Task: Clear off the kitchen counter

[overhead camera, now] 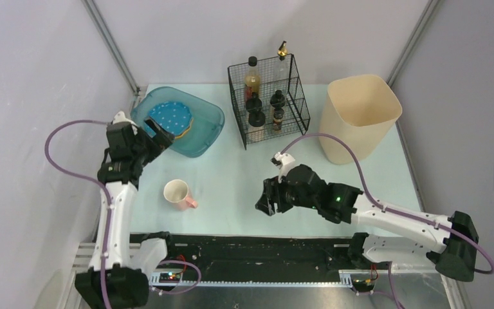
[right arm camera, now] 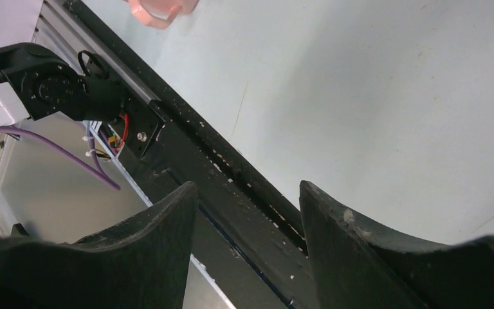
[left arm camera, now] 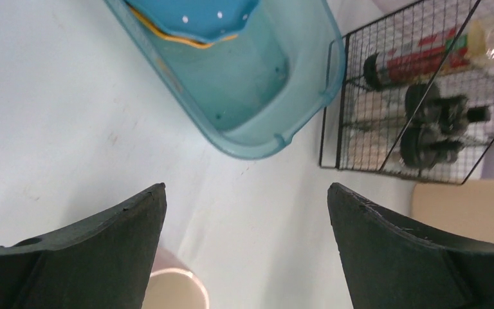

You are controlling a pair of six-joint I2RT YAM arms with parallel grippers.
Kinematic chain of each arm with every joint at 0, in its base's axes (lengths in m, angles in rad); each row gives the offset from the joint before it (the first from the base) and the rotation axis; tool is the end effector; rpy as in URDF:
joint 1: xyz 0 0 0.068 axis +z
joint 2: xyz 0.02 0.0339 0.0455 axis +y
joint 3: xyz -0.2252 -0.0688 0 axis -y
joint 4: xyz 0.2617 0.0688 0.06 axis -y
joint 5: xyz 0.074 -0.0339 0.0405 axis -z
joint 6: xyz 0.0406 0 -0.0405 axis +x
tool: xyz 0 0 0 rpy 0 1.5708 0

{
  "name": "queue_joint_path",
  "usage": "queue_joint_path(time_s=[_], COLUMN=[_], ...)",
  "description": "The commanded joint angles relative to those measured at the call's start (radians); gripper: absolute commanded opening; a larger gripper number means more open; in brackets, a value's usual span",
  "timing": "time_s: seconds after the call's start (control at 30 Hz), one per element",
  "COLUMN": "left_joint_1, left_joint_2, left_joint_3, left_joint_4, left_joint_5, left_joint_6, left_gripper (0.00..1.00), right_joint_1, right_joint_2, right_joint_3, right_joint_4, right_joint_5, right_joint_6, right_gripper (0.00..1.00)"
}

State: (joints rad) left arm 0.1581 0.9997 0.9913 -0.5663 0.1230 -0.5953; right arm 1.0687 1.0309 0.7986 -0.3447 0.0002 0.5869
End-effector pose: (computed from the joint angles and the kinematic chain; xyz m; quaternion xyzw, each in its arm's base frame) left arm 0.2540 0.0354 0.2986 -0.2953 0.8262 -0.1561 0.4538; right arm 0.1294 0.2356 0.2423 -0.2097 0.8537 0.3510 0.3226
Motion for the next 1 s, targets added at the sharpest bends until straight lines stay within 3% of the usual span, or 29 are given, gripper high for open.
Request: queue_joint_path(time_s=[0.0,0.2,0.43,0.73,0.97], left_joint_1=[-0.040,-0.132,-0.364,-0.512,-0.613], left_joint_2=[-0.133,-0.237,-0.297,-0.326,-0.247], left_joint_3=[-0.062,-0.137,-0.158,-0.225,-0.243], left_joint_4=[-0.087,-0.156,-0.242,-0.273,-0.271], left_joint_5=[-0.041,0.043,-0.105,-0.297,-0.438], left_joint_6=[0.119,0.128,0.093,-0.021,-0.075], left_gripper=[1.00,1.00,1.00,1.00,0.96], right_joint_1=[0.041,0.085,0.131,0.179,0.216], right_joint_2=[0.038,0.094,0.129,0.146,0.163], right_joint_3=[0.046,0.045,0.047,0.045,0.041], right_joint_4=[0.068,0.088,0.059,0.019,0.024], right_joint_5=[0.039,0.065,0.130,0.206,0.236], right_joint_6=[-0.010,-0.002,0.008,0.024,0.046], right_gripper=[0.64,0.64,0.64,0.64,0.66])
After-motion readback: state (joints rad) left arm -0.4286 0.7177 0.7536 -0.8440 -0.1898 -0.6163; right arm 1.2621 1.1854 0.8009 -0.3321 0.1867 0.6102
